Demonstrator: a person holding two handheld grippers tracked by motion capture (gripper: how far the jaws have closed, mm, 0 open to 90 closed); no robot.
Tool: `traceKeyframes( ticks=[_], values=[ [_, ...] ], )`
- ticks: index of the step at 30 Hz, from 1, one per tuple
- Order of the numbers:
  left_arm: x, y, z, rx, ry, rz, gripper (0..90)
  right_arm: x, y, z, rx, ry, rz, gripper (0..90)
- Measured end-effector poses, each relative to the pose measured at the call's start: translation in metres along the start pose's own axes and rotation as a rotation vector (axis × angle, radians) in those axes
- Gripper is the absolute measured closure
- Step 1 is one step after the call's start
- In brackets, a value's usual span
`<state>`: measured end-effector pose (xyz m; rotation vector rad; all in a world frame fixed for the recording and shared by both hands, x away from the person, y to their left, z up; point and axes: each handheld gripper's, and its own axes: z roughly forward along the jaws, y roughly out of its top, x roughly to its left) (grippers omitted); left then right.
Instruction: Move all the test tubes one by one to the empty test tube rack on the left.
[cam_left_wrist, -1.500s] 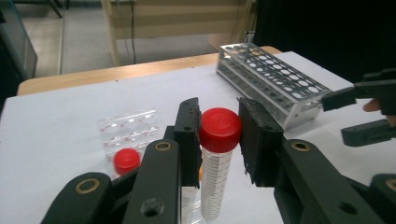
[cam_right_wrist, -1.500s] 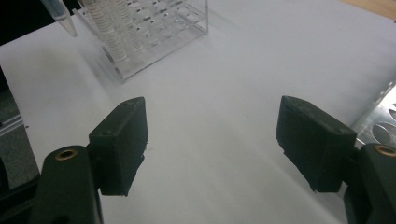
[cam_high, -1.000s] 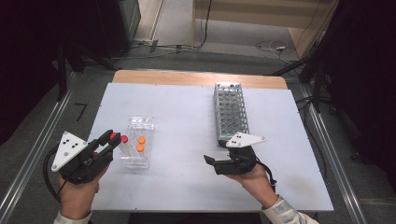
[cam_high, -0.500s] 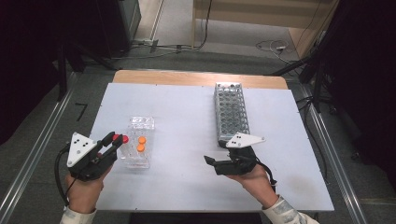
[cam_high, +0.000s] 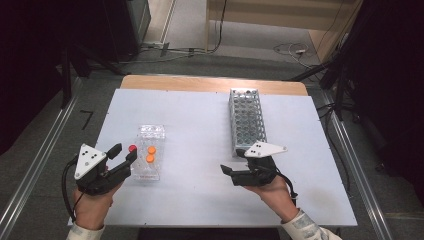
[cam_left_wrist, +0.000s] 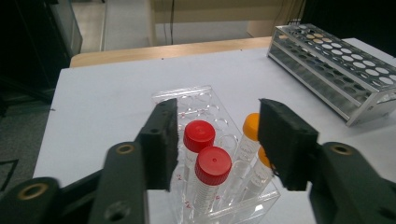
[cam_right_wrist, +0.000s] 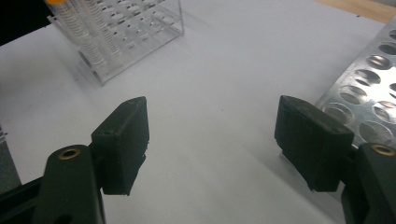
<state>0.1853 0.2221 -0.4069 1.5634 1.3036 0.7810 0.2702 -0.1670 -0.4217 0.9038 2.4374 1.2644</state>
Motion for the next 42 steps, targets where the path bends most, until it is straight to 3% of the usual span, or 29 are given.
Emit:
traceKeyframes(
  ticks=[4, 11, 19, 26, 33, 42],
  values=[
    [0.002, 0.000, -0.002, 0.005, -0.009, -0.025, 24.9, -0.010, -0.007, -0.004, -0.012, -0.030, 0.026, 25.0],
    [0.006, -0.005, -0.012, 0.000, -0.013, -0.037, 14.4, -0.033, -0.021, -0.021, -0.041, -0.117, 0.077, 25.2],
    [0.018, -0.016, -0.016, 0.014, 0.009, -0.064, 12.2, -0.057, -0.042, -0.048, -0.083, -0.225, 0.126, 24.9],
    [0.032, -0.024, -0.017, 0.010, 0.061, -0.081, 12.2, -0.073, -0.061, -0.072, -0.092, -0.310, 0.173, 24.6],
    [0.044, -0.031, -0.014, 0.026, 0.092, -0.098, 12.2, -0.089, -0.082, -0.093, -0.090, -0.375, 0.224, 24.6],
    [0.056, -0.040, -0.006, 0.054, 0.124, -0.108, 12.5, -0.100, -0.100, -0.110, -0.086, -0.415, 0.265, 24.3]
  ],
)
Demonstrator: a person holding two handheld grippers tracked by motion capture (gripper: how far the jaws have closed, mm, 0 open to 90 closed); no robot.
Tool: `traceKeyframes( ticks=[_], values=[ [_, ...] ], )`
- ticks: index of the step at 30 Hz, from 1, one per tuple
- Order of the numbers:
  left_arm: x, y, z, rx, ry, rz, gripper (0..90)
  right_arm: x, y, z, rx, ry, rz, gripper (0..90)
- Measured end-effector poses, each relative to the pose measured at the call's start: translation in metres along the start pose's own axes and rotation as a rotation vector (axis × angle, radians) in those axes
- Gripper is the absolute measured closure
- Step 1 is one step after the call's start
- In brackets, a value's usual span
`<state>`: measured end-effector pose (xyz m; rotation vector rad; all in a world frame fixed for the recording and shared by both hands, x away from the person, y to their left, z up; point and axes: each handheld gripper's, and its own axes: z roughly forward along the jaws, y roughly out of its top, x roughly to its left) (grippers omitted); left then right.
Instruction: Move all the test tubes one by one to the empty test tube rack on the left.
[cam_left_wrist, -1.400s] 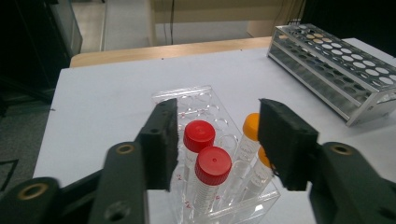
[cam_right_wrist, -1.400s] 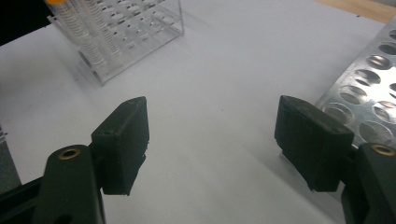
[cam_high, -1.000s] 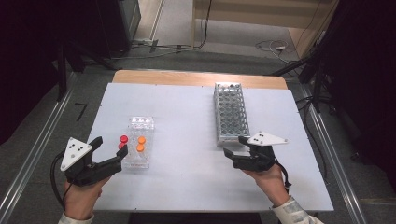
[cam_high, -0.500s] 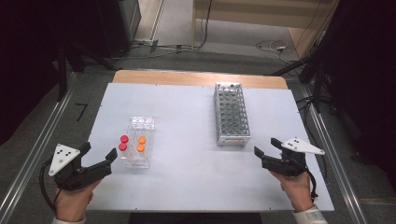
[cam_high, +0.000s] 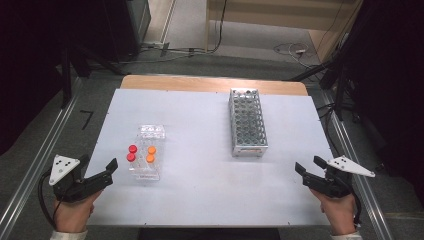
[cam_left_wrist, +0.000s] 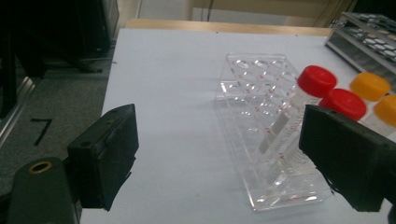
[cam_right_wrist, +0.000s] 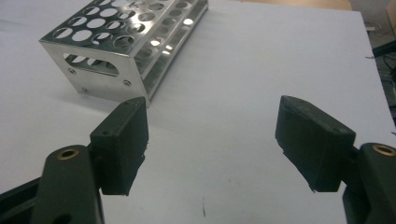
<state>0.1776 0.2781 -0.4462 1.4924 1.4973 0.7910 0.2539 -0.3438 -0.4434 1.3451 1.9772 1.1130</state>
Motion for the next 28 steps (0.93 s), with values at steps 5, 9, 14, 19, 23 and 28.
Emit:
traceKeyframes(
  ticks=[5, 9, 14, 19, 23, 28],
  values=[
    [0.006, -0.004, 0.005, 0.026, 0.014, -0.005, 12.5, -0.005, -0.003, -0.001, 0.002, -0.026, 0.009, 24.0],
    [0.012, -0.008, 0.008, 0.036, 0.033, -0.018, 12.5, -0.014, -0.007, 0.001, 0.012, -0.050, 0.029, 23.9],
    [0.017, -0.011, 0.011, 0.041, 0.042, -0.026, 12.5, -0.024, -0.013, 0.002, 0.030, -0.082, 0.063, 24.0],
    [0.019, -0.013, 0.016, 0.055, 0.050, -0.028, 12.5, -0.030, -0.016, 0.001, 0.034, -0.104, 0.082, 24.0],
    [0.020, -0.017, 0.021, 0.084, 0.049, -0.025, 12.5, -0.036, -0.019, 0.003, 0.046, -0.117, 0.103, 24.0],
    [0.021, -0.020, 0.026, 0.107, 0.049, -0.028, 12.5, -0.038, -0.021, 0.004, 0.050, -0.126, 0.115, 23.9]
  ],
)
